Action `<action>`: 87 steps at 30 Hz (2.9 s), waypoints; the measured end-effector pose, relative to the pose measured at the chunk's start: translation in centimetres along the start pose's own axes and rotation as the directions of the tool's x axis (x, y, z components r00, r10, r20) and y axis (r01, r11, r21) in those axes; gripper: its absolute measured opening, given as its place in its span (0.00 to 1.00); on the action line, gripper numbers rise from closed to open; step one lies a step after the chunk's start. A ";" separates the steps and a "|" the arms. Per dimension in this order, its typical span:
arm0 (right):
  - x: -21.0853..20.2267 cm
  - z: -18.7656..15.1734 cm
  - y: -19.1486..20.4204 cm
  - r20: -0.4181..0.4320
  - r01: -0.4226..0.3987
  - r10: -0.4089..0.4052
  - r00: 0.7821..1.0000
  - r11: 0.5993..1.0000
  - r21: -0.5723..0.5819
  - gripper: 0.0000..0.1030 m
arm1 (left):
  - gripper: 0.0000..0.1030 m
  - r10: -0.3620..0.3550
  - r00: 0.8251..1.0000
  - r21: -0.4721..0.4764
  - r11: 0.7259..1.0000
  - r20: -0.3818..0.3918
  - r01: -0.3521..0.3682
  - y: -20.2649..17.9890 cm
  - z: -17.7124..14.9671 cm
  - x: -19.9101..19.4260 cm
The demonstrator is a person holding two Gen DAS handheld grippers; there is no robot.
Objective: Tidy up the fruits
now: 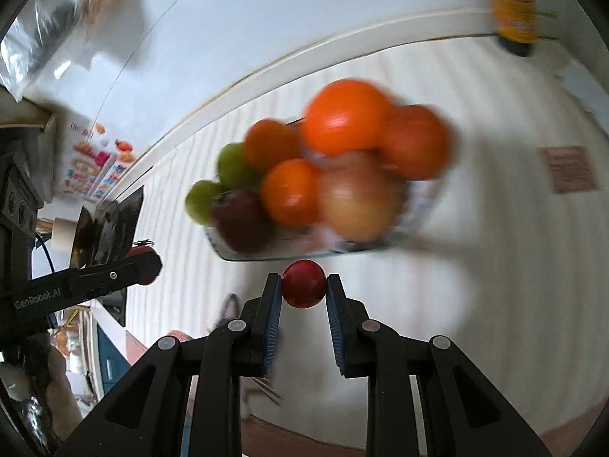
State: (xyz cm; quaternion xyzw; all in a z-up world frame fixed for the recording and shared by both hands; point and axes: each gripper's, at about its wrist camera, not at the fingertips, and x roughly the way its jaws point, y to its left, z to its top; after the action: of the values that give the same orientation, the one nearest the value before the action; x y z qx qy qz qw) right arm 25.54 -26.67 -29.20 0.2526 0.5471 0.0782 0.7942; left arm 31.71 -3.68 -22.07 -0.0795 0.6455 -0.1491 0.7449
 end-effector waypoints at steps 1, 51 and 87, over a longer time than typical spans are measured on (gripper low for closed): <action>1.3 0.4 1.0 -0.012 -0.012 0.012 1.000 1.000 -0.003 0.25 | 0.27 -0.014 1.000 -0.030 0.999 -0.003 0.014 1.1 0.5 0.2; -8.7 1.7 4.7 0.141 0.376 -0.357 0.923 0.917 -0.137 0.92 | 0.90 0.317 0.918 0.003 0.945 0.237 -0.327 -2.4 -4.2 -5.6; -37.2 -23.1 18.3 0.531 0.393 -0.245 0.811 0.900 -0.186 0.94 | 0.90 0.174 0.766 0.087 0.954 0.618 -0.286 -6.5 -28.7 -27.9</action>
State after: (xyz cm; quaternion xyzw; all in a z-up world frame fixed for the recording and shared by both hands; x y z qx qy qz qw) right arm -7.15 -18.55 4.24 0.0497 0.3428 -0.0466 0.9369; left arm -0.78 1.40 1.64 0.0232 0.3630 -0.0796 0.9281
